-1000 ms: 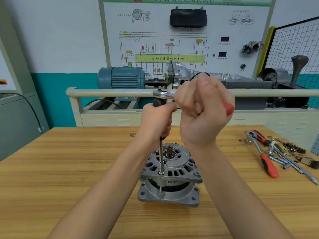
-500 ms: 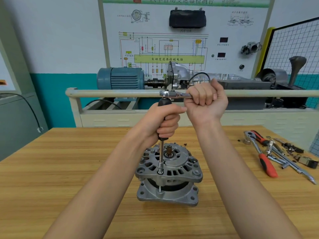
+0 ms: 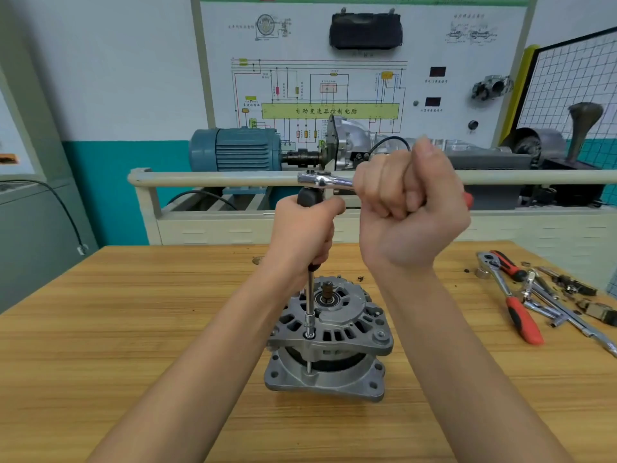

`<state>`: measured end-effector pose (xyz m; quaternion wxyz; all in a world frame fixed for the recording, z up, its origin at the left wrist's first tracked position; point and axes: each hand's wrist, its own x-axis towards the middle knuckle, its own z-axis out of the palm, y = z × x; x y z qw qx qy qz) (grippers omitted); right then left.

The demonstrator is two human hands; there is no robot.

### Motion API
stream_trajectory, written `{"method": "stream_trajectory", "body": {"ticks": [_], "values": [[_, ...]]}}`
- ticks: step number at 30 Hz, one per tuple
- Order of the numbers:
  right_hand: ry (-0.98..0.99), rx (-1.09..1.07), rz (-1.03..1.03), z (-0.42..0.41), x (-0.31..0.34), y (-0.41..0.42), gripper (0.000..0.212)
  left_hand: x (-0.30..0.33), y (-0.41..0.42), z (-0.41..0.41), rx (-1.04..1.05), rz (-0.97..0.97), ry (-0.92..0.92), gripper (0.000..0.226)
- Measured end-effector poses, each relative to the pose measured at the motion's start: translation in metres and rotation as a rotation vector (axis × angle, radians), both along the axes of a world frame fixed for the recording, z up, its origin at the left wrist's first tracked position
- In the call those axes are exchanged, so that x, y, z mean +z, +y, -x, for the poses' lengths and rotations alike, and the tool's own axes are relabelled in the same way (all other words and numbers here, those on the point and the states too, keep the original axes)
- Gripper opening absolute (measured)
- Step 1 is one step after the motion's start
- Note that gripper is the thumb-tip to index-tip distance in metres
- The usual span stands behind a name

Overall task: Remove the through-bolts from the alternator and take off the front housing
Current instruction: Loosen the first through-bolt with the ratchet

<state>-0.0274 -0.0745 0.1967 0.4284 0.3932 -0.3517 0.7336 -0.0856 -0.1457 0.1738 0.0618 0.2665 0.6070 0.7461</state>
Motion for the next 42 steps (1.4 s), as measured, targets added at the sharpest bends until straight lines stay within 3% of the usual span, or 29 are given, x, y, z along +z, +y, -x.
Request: {"method": "stream_trajectory", "body": {"ticks": [5,9,13,18,21,24,27,30,32,37,42], "values": [[-0.243,0.457,0.265,0.018,0.008,0.03,0.049,0.001,-0.013,0.009,-0.328,-0.015,0.011,0.041],[-0.27,0.75,0.467,0.033,0.004,0.035,0.047,0.006,-0.019,0.013,-0.628,0.021,-0.099,0.041],[-0.231,0.601,0.401,0.022,0.002,0.03,0.047,0.005,-0.013,0.008,-0.428,0.065,-0.075,0.05],[-0.057,0.061,0.102,0.002,-0.002,0.006,0.051,0.002,0.002,0.001,-0.095,0.013,-0.041,0.048],[0.008,-0.062,0.042,0.0,-0.004,-0.001,0.044,0.0,0.004,0.0,-0.045,0.006,-0.022,0.049],[-0.046,0.115,0.067,0.001,-0.001,0.012,0.05,-0.002,-0.002,0.003,-0.141,0.006,0.029,0.047],[-0.178,0.465,0.218,0.011,0.003,0.032,0.051,0.001,-0.014,0.008,-0.41,0.008,0.047,0.038],[-0.243,0.761,0.404,0.025,0.003,0.039,0.048,0.006,-0.018,0.011,-0.679,0.03,-0.011,0.031],[-0.245,0.822,0.476,0.03,0.001,0.04,0.048,0.007,-0.016,0.011,-0.728,0.058,-0.057,0.037],[-0.204,0.598,0.376,0.012,0.0,0.032,0.048,0.004,-0.013,0.005,-0.498,0.051,-0.033,0.045],[-0.029,0.06,0.041,-0.006,-0.003,0.003,0.048,0.0,-0.001,-0.002,-0.075,-0.005,-0.01,0.046]]}}
